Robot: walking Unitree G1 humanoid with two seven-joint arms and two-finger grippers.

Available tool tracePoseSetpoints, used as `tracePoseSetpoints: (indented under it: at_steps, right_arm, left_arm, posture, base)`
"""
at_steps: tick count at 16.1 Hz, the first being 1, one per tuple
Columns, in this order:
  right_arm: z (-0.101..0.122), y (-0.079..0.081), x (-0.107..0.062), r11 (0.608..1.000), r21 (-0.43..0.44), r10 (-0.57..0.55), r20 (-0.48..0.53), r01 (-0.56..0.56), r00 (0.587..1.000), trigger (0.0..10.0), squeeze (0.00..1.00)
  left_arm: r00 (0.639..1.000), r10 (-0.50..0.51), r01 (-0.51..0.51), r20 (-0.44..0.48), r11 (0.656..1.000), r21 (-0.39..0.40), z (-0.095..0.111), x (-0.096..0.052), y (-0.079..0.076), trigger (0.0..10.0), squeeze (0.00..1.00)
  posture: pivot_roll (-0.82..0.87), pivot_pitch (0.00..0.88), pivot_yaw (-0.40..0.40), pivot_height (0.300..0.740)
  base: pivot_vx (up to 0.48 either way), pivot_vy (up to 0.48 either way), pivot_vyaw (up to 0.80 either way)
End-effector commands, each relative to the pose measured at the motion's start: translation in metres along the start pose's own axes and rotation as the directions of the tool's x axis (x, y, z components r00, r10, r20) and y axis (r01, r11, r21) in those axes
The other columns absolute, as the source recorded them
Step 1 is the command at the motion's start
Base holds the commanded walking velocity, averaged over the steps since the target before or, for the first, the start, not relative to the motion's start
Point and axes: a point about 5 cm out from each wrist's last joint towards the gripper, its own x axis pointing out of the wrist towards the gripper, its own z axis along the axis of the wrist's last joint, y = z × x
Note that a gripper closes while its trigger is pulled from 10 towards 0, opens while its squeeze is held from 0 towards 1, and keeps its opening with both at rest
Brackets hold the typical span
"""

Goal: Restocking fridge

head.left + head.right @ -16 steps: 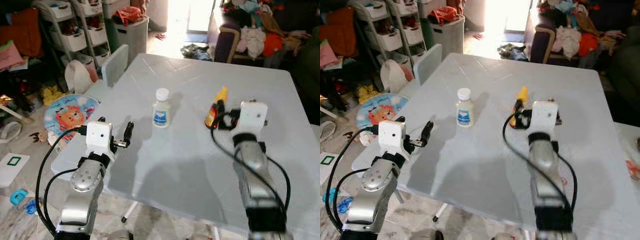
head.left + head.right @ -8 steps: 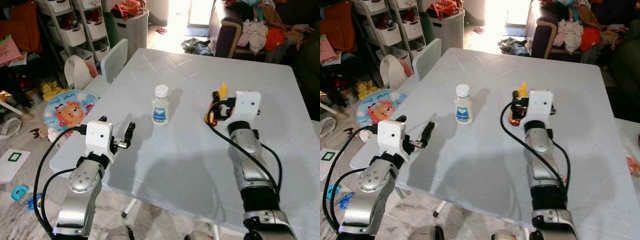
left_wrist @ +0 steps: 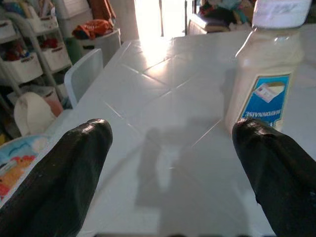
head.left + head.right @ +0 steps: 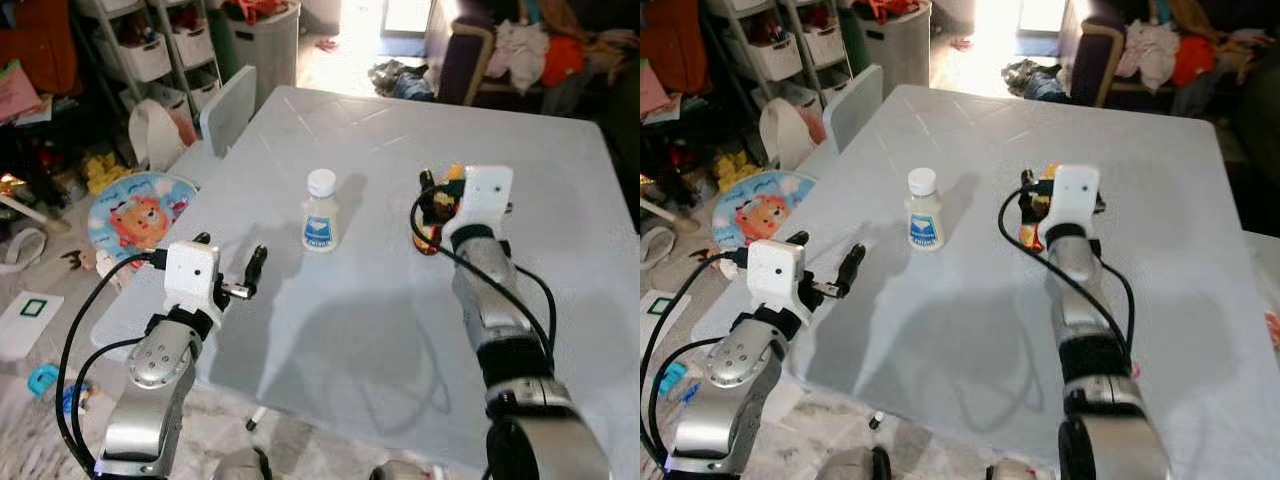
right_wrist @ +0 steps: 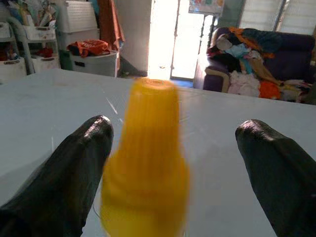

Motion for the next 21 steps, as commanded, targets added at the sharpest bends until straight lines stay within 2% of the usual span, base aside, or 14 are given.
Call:
tracePoseSetpoints:
  at_steps: [1,2,6,12,21]
  right_arm:
    - [0.004,0.003,0.006,1.000,0.005,0.026,0.005,-0.026,1.000,2.5,0.00]
    - [0.006,0.004,0.009,1.000,0.010,0.030,0.010,-0.030,1.000,0.0,0.00]
    - [0.011,0.008,0.012,1.000,0.008,0.030,0.034,-0.030,0.999,0.0,0.00]
    - [0.013,0.012,0.004,0.999,-0.008,0.040,0.062,-0.039,0.997,0.0,0.00]
    - [0.006,0.005,-0.005,0.999,-0.037,0.034,0.044,-0.033,0.998,0.0,0.00]
  left_arm:
    - [1.000,-0.010,0.010,0.004,1.000,0.006,0.004,0.000,0.001,10.0,0.00]
    - [1.000,-0.014,0.014,0.004,1.000,0.007,0.004,0.001,0.000,10.0,0.00]
    - [1.000,-0.016,0.016,-0.001,1.000,0.010,0.004,0.002,0.000,10.0,0.00]
    - [1.000,-0.016,0.016,-0.003,1.000,0.006,0.004,0.005,-0.002,10.0,0.00]
    - [1.000,-0.021,0.021,-0.017,1.000,0.005,0.000,0.010,-0.005,10.0,0.00]
  posture:
    - [0.06,0.067,0.051,0.740]
    - [0.06,0.066,0.051,0.740]
    - [0.06,0.061,0.051,0.740]
    - [0.04,0.050,0.043,0.740]
    - [0.03,0.024,0.034,0.740]
  base:
    - [0.000,0.000,0.00]
    - [0.000,0.000,0.00]
    - [0.000,0.000,0.00]
    - [0.000,0.000,0.00]
    - [0.000,0.000,0.00]
